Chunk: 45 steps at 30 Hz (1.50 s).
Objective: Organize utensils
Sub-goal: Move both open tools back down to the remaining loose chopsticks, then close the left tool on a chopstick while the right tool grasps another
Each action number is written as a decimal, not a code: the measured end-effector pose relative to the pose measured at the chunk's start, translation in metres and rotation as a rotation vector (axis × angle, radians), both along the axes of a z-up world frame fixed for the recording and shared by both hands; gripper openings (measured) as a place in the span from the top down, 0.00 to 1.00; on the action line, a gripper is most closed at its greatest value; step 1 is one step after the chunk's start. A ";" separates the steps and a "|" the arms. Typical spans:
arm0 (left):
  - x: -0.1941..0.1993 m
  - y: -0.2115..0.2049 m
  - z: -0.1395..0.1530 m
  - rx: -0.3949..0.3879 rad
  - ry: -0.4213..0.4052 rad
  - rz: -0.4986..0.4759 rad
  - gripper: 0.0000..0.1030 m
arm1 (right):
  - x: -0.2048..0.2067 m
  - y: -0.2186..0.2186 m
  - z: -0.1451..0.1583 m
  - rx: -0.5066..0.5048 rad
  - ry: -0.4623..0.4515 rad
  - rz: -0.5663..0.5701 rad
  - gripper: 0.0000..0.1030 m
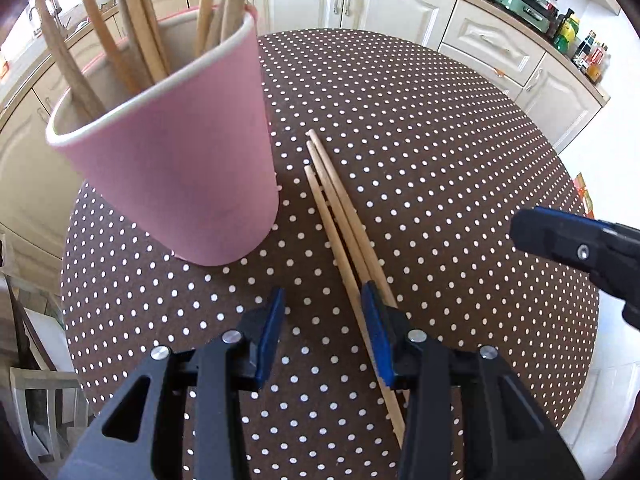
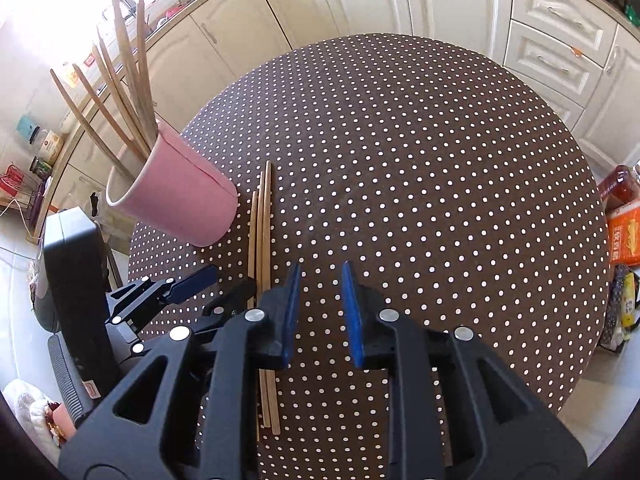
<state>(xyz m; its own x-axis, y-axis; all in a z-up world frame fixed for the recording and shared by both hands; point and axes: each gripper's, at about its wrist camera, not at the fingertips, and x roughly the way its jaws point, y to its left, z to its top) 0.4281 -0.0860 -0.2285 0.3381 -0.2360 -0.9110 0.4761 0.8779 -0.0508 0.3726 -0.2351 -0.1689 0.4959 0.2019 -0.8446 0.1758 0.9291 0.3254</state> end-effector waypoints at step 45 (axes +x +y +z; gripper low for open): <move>0.016 0.089 0.016 -0.166 0.097 0.000 0.94 | 0.102 0.086 -0.048 -0.107 0.275 0.147 0.79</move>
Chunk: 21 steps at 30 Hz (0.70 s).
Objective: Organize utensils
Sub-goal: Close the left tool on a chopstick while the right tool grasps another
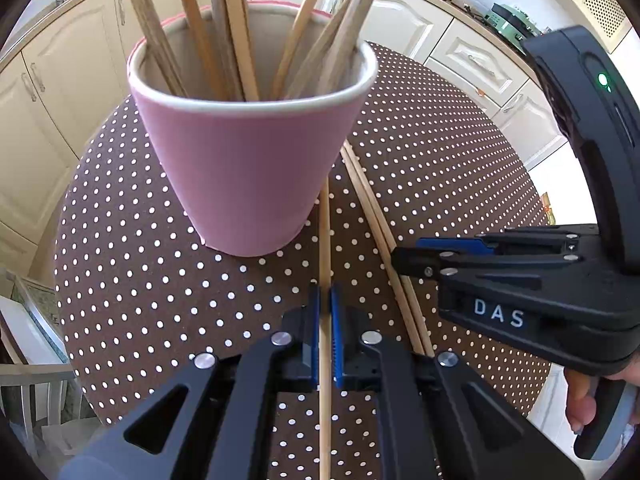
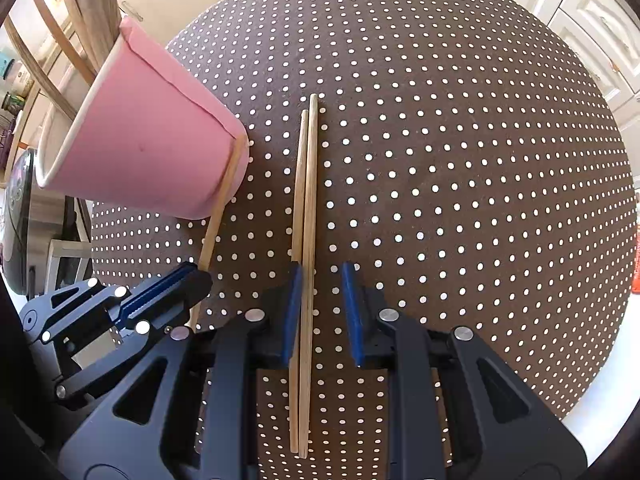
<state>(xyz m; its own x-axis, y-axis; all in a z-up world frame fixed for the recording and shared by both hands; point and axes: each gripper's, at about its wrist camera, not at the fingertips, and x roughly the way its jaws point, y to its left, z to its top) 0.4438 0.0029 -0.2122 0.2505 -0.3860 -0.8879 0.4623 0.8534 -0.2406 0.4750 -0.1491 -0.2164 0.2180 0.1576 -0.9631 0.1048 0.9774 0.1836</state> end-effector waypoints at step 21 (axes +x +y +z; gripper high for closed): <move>0.002 -0.018 -0.018 0.029 0.038 -0.018 0.94 | 0.012 0.013 0.000 -0.153 0.049 0.046 0.93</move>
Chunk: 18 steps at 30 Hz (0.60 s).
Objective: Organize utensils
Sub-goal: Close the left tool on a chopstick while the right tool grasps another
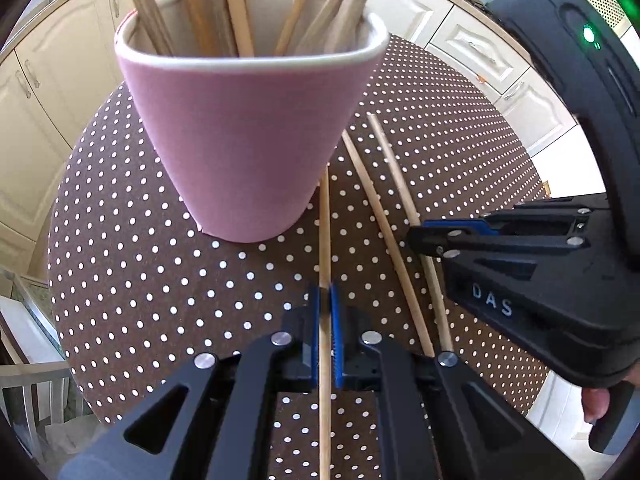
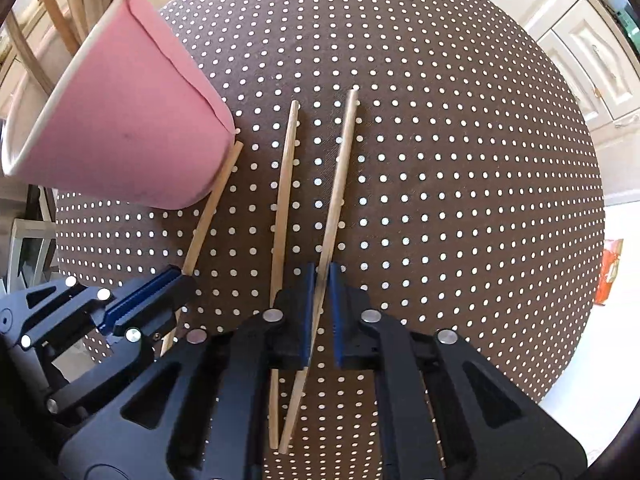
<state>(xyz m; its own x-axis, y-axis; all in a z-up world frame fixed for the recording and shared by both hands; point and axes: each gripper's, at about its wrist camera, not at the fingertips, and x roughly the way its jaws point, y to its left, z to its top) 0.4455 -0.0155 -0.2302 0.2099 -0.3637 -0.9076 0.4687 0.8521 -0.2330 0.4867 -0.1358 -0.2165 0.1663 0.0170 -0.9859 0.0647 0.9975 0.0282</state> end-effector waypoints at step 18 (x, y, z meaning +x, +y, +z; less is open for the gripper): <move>-0.017 -0.025 0.036 -0.031 -0.074 -0.086 0.94 | -0.046 -0.047 0.016 0.278 -0.122 -0.186 0.94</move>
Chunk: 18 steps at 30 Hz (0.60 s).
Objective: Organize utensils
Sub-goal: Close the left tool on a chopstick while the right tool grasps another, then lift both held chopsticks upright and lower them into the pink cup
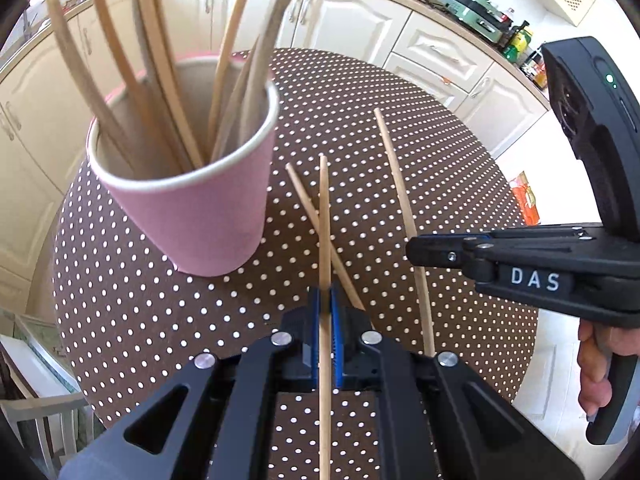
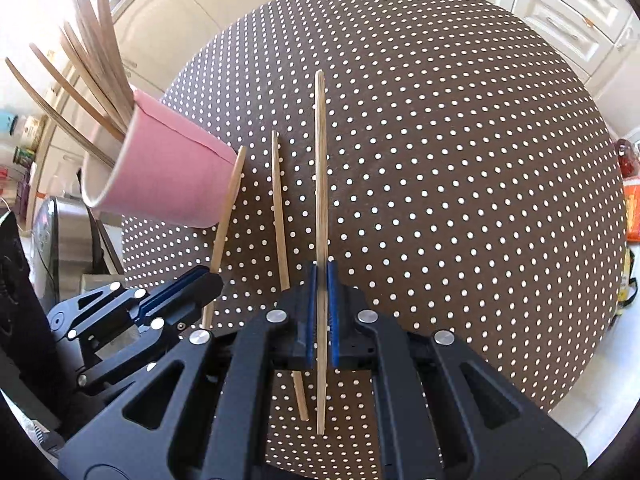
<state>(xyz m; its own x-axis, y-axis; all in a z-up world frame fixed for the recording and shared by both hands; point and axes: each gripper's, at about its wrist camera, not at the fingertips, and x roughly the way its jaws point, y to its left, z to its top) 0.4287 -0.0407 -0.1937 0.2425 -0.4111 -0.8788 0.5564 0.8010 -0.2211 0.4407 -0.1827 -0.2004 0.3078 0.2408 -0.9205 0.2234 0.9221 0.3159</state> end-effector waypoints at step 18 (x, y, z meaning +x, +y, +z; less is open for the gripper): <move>0.000 0.018 0.110 -0.238 -0.240 -0.016 0.94 | -0.025 -0.033 0.092 0.046 -0.234 -0.066 0.94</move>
<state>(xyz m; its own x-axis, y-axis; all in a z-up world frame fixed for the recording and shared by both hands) 0.4282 -0.0223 -0.0833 0.4227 -0.6032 -0.6764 0.6274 0.7333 -0.2619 0.4159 -0.2158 -0.1087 0.5278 0.2532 -0.8107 0.1989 0.8911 0.4078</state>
